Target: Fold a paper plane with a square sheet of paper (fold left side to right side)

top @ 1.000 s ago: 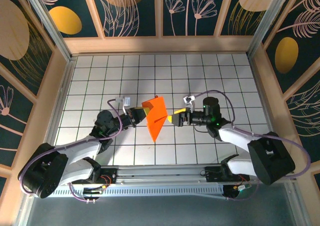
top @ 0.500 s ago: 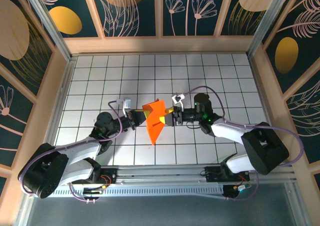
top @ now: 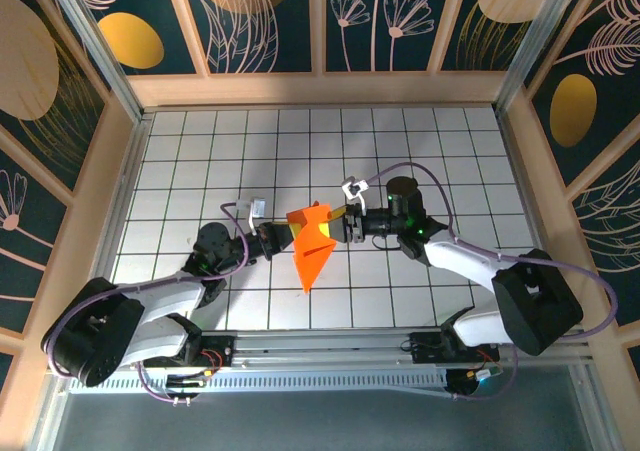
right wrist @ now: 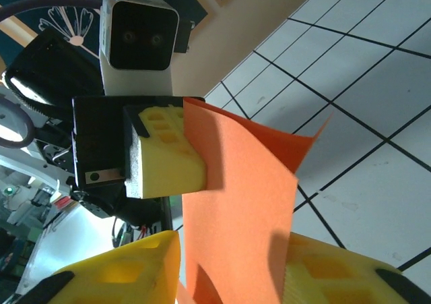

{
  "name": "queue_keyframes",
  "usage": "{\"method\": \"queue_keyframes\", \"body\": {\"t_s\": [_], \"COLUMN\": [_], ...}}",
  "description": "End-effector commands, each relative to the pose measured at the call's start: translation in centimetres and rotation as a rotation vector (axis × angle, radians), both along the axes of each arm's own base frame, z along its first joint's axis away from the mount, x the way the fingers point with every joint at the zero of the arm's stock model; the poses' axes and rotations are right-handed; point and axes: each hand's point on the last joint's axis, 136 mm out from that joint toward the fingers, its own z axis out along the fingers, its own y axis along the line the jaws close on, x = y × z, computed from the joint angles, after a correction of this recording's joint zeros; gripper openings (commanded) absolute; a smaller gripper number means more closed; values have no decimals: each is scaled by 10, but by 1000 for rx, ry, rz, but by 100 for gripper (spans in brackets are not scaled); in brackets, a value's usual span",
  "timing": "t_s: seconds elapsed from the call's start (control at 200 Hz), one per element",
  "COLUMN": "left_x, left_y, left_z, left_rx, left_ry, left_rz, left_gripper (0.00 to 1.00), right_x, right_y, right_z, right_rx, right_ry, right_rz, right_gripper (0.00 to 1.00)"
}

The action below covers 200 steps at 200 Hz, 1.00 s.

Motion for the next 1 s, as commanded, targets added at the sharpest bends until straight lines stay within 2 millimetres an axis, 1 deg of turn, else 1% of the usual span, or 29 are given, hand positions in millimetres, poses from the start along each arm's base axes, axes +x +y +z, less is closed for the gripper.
{"method": "queue_keyframes", "body": {"t_s": [0.0,0.07,0.125,0.145,0.19,0.22,0.245,0.265,0.345,0.385,0.465,0.53,0.606,0.641,0.651,0.661,0.726,0.851,0.996], "left_x": [-4,-3,-2,-1,1,2,4,5,12,16,23,25,27,27,26,26,23,13,-2], "left_y": [0,-1,-1,-1,0,1,2,3,8,12,22,28,35,37,38,38,39,30,10], "left_z": [-6,-9,-14,-15,-20,-23,-26,-29,-42,-48,-59,-61,-59,-56,-56,-55,-50,-41,-44], "left_rx": [13,20,29,32,42,51,60,70,118,151,217,257,295,309,315,317,329,373,461], "left_ry": [-6,2,13,17,28,37,45,52,83,98,118,115,103,93,92,88,70,25,12], "left_rz": [-25,-23,-19,-16,-4,4,14,24,74,110,174,211,244,251,251,254,252,229,166], "left_gripper": [0,0,0,3,12,19,29,34,50,57,65,66,65,64,64,64,61,59,54], "right_x": [9,14,20,22,28,32,36,38,44,47,53,58,57,57,63,65,66,69,72], "right_y": [0,0,0,0,-1,-2,-3,-4,-6,-8,-12,-17,-20,-21,-27,-30,-34,-40,-45], "right_z": [8,4,-4,-7,-16,-24,-30,-35,-52,-58,-69,-77,-86,-88,-89,-89,-90,-90,-95], "right_rx": [-10,-25,-54,-67,-99,-124,-144,-157,-203,-217,-244,-263,-290,-296,-294,-294,-305,-333,-365], "right_ry": [-32,-10,19,29,60,83,105,121,191,220,288,345,426,451,463,471,503,547,593], "right_rz": [-29,-53,-84,-95,-123,-148,-169,-178,-218,-238,-288,-327,-355,-367,-390,-400,-427,-478,-513], "right_gripper": [32,23,11,6,0,0,0,0,0,0,0,0,0,0,0,0,0,0,0]}}
